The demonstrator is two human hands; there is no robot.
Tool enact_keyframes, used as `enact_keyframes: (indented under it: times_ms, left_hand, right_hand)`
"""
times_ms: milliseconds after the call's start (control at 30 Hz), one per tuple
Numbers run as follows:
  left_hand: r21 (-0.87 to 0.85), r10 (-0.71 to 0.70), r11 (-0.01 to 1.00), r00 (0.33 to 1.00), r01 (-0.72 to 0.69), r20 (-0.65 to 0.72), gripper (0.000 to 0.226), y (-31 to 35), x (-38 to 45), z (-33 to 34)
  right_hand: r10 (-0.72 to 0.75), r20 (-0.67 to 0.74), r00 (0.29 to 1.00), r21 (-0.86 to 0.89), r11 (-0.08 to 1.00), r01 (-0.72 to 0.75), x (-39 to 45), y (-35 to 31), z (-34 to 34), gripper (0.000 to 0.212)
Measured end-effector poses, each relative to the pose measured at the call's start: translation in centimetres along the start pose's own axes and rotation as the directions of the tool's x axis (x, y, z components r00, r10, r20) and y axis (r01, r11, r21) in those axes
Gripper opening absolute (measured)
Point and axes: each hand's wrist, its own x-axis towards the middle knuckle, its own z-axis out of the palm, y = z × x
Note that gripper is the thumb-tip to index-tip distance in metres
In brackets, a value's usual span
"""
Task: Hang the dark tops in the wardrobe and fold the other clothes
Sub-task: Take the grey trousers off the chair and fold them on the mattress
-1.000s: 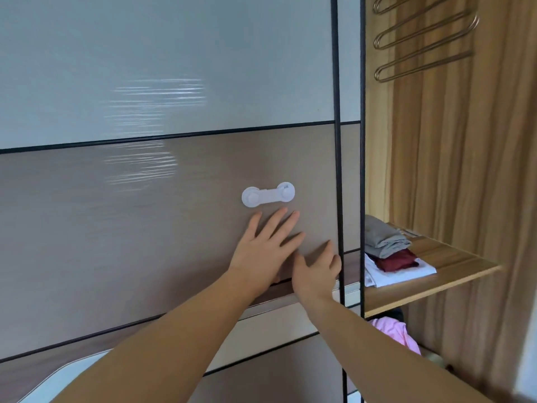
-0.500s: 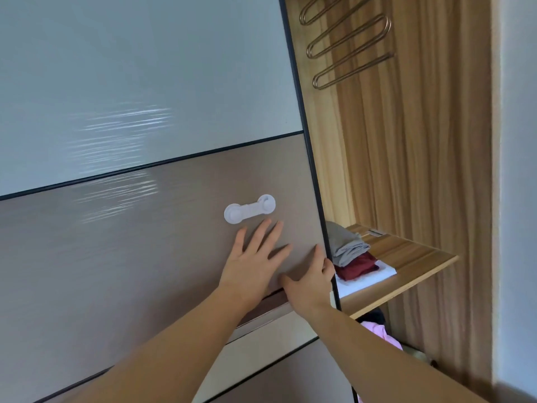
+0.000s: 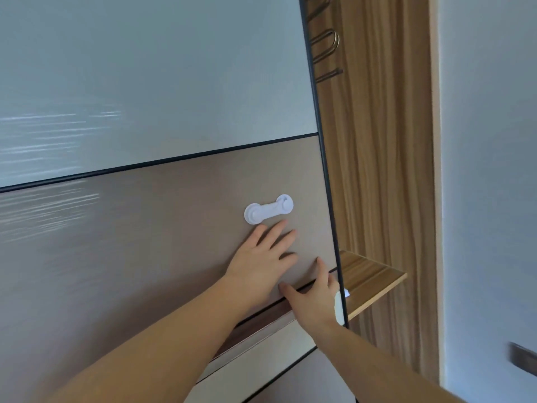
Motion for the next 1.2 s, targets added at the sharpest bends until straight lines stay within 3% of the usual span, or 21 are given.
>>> enact_keyframes:
  times_ms: [133,300,633,1200]
  left_hand:
    - [0.033,0.042,0.999,0.997,-0.040,-0.060,0.059,1.1,4.7,0.1]
    - [0.124,0.089,0.988,0.996,-0.088,0.004,0.064,2.9,10.4,-0.5]
    - [0.100,0.086,0.991,0.996,-0.085,-0.006,0.057,6.2,20.5,-0.8]
    - [0.015,0.037,0.999,0.997,-0.036,-0.072,0.051,11.1,32.1,-0.1]
  right_hand:
    - [0.186,-0.011,0.983,0.188,0.965,-0.180,2.7,0.3,-2.1,0.091]
    - [0.310,-0.003,0.951,0.310,0.904,-0.294,6.0,0.7,-5.3,0.085]
    - [0.321,-0.046,0.946,0.359,0.889,-0.284,13.7,2.5,-11.9,0.076]
    - [0.351,-0.043,0.936,0.381,0.871,-0.309,24.4,4.9,-20.8,0.080]
